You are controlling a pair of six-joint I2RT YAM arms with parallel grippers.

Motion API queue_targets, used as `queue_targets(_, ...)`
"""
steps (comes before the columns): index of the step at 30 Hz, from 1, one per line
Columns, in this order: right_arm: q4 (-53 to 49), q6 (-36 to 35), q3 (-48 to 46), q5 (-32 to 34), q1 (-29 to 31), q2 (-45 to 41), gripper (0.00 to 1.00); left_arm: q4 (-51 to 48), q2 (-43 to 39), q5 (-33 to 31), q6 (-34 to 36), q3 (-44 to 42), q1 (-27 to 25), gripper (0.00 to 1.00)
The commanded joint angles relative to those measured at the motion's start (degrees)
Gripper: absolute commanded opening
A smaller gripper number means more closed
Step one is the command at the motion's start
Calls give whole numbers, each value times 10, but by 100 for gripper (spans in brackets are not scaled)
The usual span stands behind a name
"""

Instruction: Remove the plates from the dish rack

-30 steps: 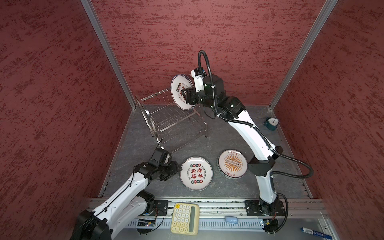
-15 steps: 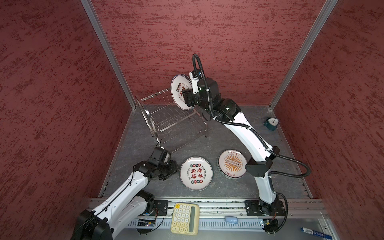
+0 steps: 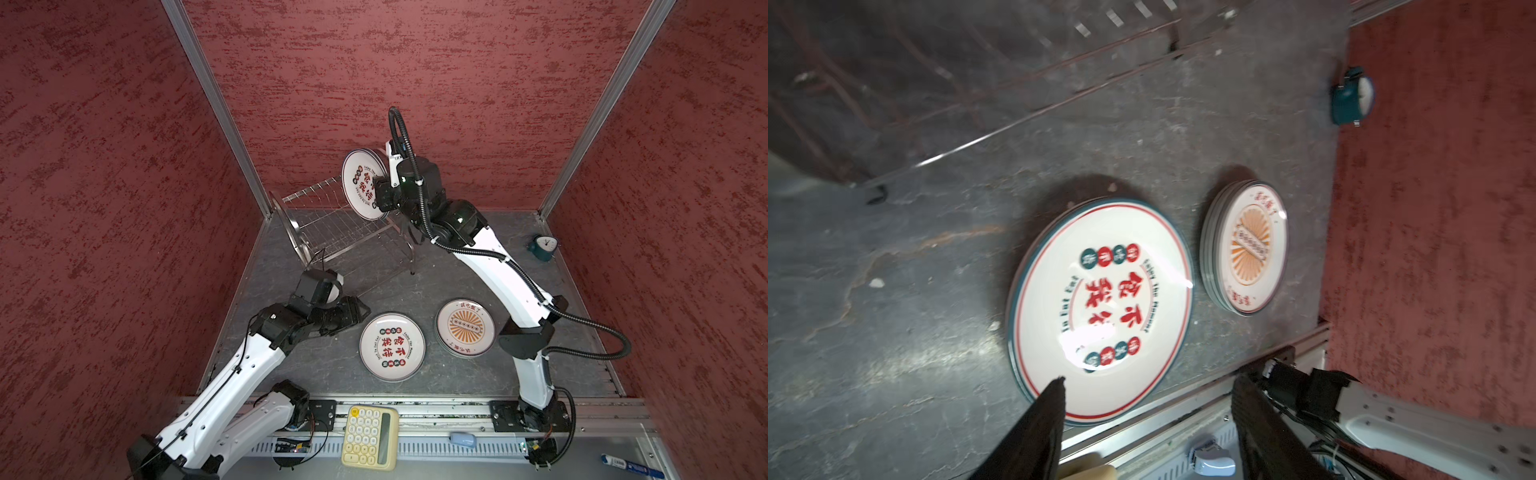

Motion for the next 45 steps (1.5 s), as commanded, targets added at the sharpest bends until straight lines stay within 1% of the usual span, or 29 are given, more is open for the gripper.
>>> queue_targets(1, -28, 23, 47, -42, -38, 3, 59, -37, 29, -26, 40, 105, -12, 65)
queue_targets(4, -24, 49, 46, -144, -71, 1, 59, -75, 84, -57, 65, 204, -9, 65)
queue_targets(6, -22, 58, 45, -180, -85, 0, 58, -94, 120, -70, 74, 263, -5, 65)
queue_targets(9, -24, 61, 44, -198, -90, -1, 58, -99, 154, -67, 87, 321, -5, 65)
queue_targets(16, -4, 79, 32, -276, -91, -11, 61, -89, 164, -46, 86, 349, -6, 65)
queue_targets(19, -2, 95, 32, -301, -96, -10, 61, -95, 169, -46, 106, 399, -2, 66)
queue_targets(21, -2, 105, 31, -313, -98, -6, 61, -110, 184, -60, 121, 444, 15, 66)
queue_targets(23, 7, 114, 18, -322, -100, -5, 61, -117, 207, -58, 131, 479, 50, 66)
queue_targets(27, 39, 137, -3, -361, -102, 2, 61, -122, 258, -48, 145, 513, 118, 64)
queue_targets(29, 46, 146, 1, -373, -102, 10, 61, -104, 285, -34, 153, 510, 150, 63)
queue_targets(31, 54, 156, 4, -388, -103, 18, 62, -76, 308, -11, 162, 504, 169, 62)
queue_targets(33, 61, 167, 6, -405, -105, 27, 62, -56, 332, -8, 172, 509, 176, 62)
queue_targets(37, 74, 192, 12, -439, -105, 41, 61, -54, 388, -25, 190, 550, 187, 61)
queue_targets(41, 89, 216, 10, -474, -104, 43, 60, -54, 438, -19, 196, 587, 194, 60)
queue_targets(45, 112, 239, -6, -518, -103, 36, 58, -55, 459, -24, 197, 595, 196, 59)
